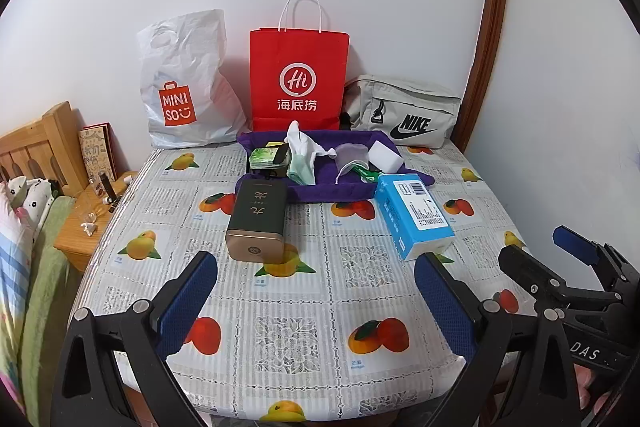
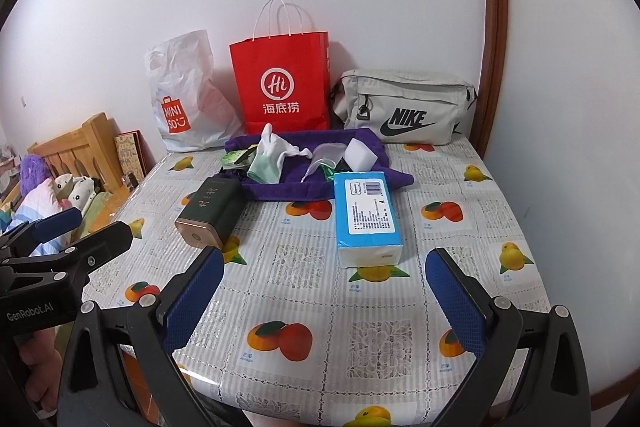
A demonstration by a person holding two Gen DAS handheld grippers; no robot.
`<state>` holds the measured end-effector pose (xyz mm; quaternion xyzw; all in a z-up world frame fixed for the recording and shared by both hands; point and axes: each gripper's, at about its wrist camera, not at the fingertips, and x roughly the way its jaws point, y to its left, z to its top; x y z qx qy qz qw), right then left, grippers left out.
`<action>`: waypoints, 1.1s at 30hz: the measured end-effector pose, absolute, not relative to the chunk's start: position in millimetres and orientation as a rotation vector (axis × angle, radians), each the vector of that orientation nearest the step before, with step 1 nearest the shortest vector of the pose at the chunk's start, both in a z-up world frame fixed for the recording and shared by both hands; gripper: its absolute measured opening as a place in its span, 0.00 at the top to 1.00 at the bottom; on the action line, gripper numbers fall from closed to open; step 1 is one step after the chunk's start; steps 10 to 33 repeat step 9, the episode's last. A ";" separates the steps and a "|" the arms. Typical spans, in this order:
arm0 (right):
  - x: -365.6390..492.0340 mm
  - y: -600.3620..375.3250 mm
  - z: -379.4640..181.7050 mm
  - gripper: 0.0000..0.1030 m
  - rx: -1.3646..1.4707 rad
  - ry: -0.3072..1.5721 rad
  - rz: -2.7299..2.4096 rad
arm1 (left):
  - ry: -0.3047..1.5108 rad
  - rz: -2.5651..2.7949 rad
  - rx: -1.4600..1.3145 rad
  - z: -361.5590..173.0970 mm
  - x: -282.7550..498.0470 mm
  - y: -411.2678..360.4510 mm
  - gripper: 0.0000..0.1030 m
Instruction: Organize soft objects
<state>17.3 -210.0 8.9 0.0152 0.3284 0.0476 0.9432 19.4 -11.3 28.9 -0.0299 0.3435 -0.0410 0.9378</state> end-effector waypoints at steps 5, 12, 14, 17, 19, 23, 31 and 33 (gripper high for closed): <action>18.1 -210.3 9.0 0.03 0.030 0.668 0.100 | 0.701 -0.085 -0.060 29.2 19.3 -10.8 0.03; 19.5 -211.0 8.5 0.03 0.029 0.669 0.102 | 0.691 -0.086 -0.055 29.6 20.4 -10.0 0.03; 19.5 -211.0 8.5 0.03 0.029 0.669 0.102 | 0.691 -0.086 -0.055 29.6 20.4 -10.0 0.03; 19.5 -211.0 8.5 0.03 0.029 0.669 0.102 | 0.691 -0.086 -0.055 29.6 20.4 -10.0 0.03; 19.5 -211.0 8.5 0.03 0.029 0.669 0.102 | 0.691 -0.086 -0.055 29.6 20.4 -10.0 0.03; 19.5 -211.0 8.5 0.03 0.029 0.669 0.102 | 0.691 -0.086 -0.055 29.6 20.4 -10.0 0.03; 19.5 -211.0 8.5 0.03 0.029 0.669 0.102 | 0.691 -0.086 -0.055 29.6 20.4 -10.0 0.03; 19.5 -211.0 8.5 0.03 0.029 0.669 0.102 | 0.691 -0.086 -0.055 29.6 20.4 -10.0 0.03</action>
